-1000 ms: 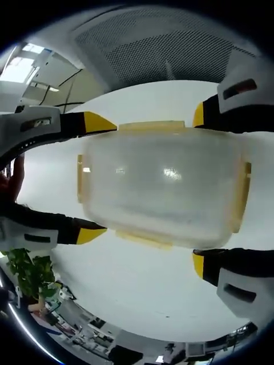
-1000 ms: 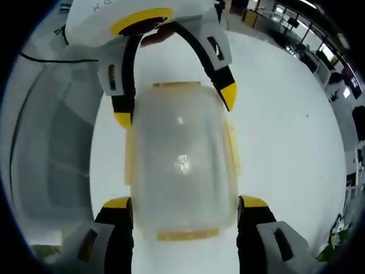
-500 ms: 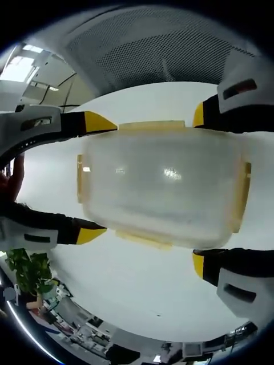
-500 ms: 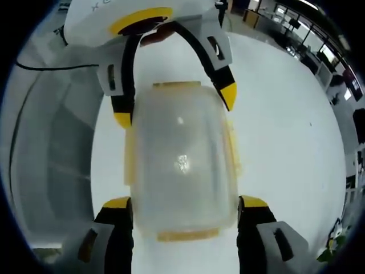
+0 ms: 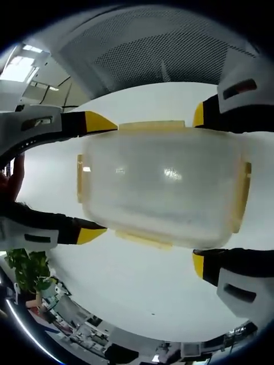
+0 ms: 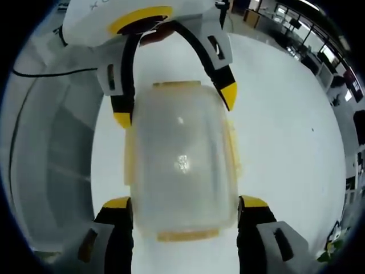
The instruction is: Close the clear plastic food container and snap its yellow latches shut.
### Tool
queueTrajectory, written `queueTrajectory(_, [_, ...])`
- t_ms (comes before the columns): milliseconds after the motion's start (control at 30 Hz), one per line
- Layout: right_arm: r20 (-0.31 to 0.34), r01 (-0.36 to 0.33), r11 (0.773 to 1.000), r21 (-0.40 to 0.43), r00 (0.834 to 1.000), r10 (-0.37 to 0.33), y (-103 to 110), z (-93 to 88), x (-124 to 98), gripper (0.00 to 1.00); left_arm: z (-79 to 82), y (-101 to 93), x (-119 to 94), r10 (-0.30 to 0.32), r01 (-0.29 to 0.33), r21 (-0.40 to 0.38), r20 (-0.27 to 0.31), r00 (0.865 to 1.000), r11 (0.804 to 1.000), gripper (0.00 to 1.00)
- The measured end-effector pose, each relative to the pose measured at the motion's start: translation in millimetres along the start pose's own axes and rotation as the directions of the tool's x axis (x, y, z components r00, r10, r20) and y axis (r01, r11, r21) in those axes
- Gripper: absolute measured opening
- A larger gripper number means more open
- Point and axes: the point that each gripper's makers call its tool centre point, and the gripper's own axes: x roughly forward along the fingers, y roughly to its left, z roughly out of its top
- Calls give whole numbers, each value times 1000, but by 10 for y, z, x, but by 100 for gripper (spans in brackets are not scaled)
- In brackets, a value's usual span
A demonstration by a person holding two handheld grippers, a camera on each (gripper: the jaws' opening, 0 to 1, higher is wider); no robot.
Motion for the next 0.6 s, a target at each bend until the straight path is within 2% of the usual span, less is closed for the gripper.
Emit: queueTrajectory(600, [-9,-1,1000,-2,1000,1,-5,54,24,75,-48,14,-17,0,0,-3,7,1000,1000,85])
